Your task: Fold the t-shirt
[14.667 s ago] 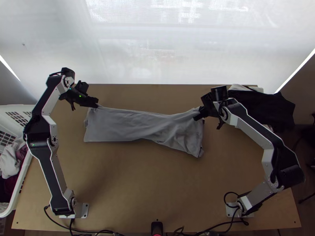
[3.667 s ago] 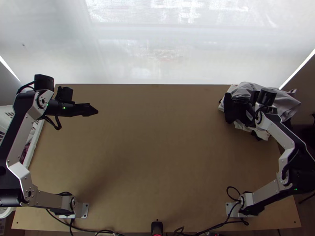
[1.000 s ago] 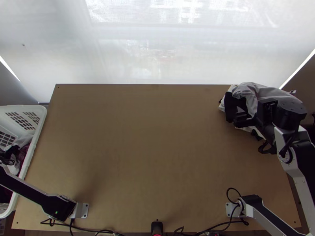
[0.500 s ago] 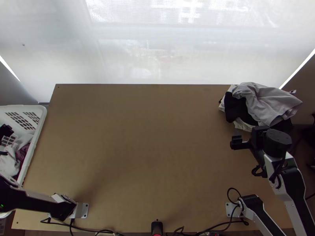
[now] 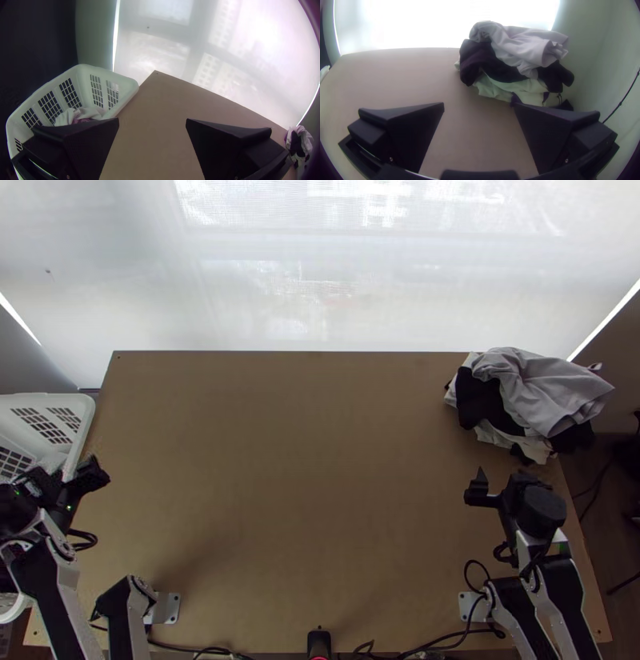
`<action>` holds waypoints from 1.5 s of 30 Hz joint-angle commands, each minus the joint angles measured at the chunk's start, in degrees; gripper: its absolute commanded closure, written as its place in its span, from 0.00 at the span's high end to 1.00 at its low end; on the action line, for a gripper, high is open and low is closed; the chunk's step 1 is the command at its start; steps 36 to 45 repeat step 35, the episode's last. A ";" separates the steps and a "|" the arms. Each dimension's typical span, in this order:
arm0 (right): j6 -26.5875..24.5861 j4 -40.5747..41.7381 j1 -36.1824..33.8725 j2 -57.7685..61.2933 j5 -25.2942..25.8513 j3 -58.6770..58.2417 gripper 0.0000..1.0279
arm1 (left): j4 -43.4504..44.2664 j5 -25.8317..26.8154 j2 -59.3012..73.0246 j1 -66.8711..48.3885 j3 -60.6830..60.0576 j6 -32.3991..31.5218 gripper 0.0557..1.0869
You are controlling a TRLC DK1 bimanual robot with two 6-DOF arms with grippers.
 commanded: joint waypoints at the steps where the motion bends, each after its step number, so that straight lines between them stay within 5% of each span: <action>1: 0.82 5.87 -1.73 -10.33 0.13 -9.35 0.96 | 4.23 -0.17 -14.28 -12.33 -13.90 -0.20 0.95; 7: 5.83 8.06 -0.50 -27.20 0.13 -15.24 0.96 | 9.68 -3.68 -36.95 -18.30 -23.74 -5.83 0.95; 13: 12.51 4.90 -0.68 -26.85 0.22 -15.50 0.96 | 13.89 -3.95 -36.51 -18.39 -27.34 -5.04 0.95; 15: 12.51 4.90 -0.77 -26.76 0.22 -15.50 0.96 | 11.35 -4.03 -36.51 -18.04 -28.13 5.16 0.95; 17: 12.51 4.90 -0.77 -26.85 0.22 -15.50 0.96 | 6.78 -3.95 -36.51 -17.95 -28.13 23.79 0.95; 21: 12.51 4.90 -0.68 -26.85 0.22 -15.41 0.96 | -13.26 -4.03 -36.43 -18.39 -26.99 50.78 0.95; 24: 12.60 4.90 -0.77 -26.85 0.22 -15.50 0.96 | -13.70 -5.53 -36.60 -19.18 -26.90 48.84 0.95; 29: 12.60 4.90 -0.77 -26.85 0.22 -15.50 0.96 | -13.00 -15.55 -36.51 -19.09 -27.34 48.05 0.95; 45: 12.60 4.90 -0.77 -26.85 0.22 -15.50 0.96 | -13.61 -16.60 -36.51 -19.18 -27.34 48.67 0.95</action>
